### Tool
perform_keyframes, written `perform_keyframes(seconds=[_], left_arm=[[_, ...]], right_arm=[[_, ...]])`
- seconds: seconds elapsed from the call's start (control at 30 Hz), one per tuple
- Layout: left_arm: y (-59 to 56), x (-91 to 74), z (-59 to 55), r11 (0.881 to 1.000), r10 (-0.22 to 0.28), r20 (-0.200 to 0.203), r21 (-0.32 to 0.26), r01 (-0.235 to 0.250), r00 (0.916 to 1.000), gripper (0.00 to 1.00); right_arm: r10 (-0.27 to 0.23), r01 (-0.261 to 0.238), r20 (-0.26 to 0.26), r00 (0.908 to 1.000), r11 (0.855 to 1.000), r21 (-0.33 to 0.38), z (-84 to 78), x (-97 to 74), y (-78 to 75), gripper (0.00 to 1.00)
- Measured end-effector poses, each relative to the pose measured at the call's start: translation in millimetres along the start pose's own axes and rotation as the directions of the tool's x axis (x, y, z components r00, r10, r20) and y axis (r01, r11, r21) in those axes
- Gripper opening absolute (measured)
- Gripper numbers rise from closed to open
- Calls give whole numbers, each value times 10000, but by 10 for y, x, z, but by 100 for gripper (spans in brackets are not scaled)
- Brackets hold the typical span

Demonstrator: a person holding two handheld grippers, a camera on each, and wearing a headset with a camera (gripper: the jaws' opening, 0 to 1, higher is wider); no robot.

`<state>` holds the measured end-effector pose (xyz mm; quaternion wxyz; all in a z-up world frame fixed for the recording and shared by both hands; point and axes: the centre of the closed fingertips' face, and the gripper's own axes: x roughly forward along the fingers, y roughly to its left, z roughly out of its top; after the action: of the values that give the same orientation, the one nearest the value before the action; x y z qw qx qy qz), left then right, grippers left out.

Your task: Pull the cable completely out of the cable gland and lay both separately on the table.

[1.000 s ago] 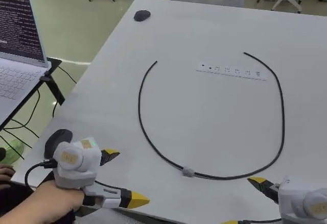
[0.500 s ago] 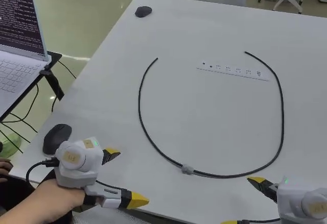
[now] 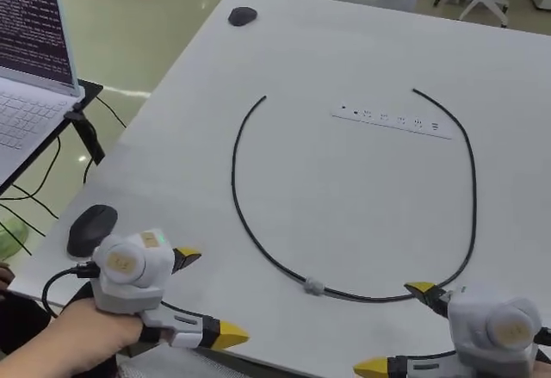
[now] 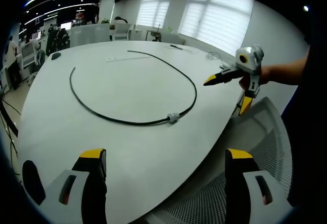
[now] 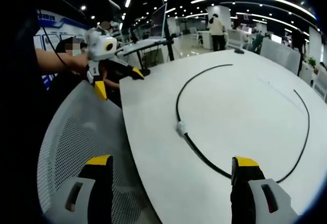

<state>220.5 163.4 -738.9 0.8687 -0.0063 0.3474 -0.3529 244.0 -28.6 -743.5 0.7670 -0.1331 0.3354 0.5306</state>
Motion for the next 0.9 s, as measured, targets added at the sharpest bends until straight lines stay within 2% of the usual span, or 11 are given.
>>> perform_keyframes(seconds=[0.07,0.2,0.3,0.57,0.77,0.9], left_arm=[[-9,12,-17,10000,-52,-54,-3,52,10000,96],[-9,10,-46,10000,-72,-167,-44,71,9998,95],[1,-7,-30,9997,-63,-54,-229,61,10000,95],[49,27,4,9998,-35,-122,-173,33,9999,94],[84,25,-3,9999,66,-147,-146,-68,9999,93],[92,6,20,9998,137,69,-124,-136,9999,94]], right_arm=[[-45,44,-234,9997,10000,-55,3,32,-37,95],[2,-12,-369,9993,9997,-263,54,79,-51,91],[14,-36,-465,9989,9989,-472,110,110,-78,90],[122,-160,-503,9987,9969,-769,278,233,-158,80],[265,-361,-888,9957,9935,-1076,302,331,-210,70],[419,-543,-1238,9914,9936,-986,302,412,-237,60]])
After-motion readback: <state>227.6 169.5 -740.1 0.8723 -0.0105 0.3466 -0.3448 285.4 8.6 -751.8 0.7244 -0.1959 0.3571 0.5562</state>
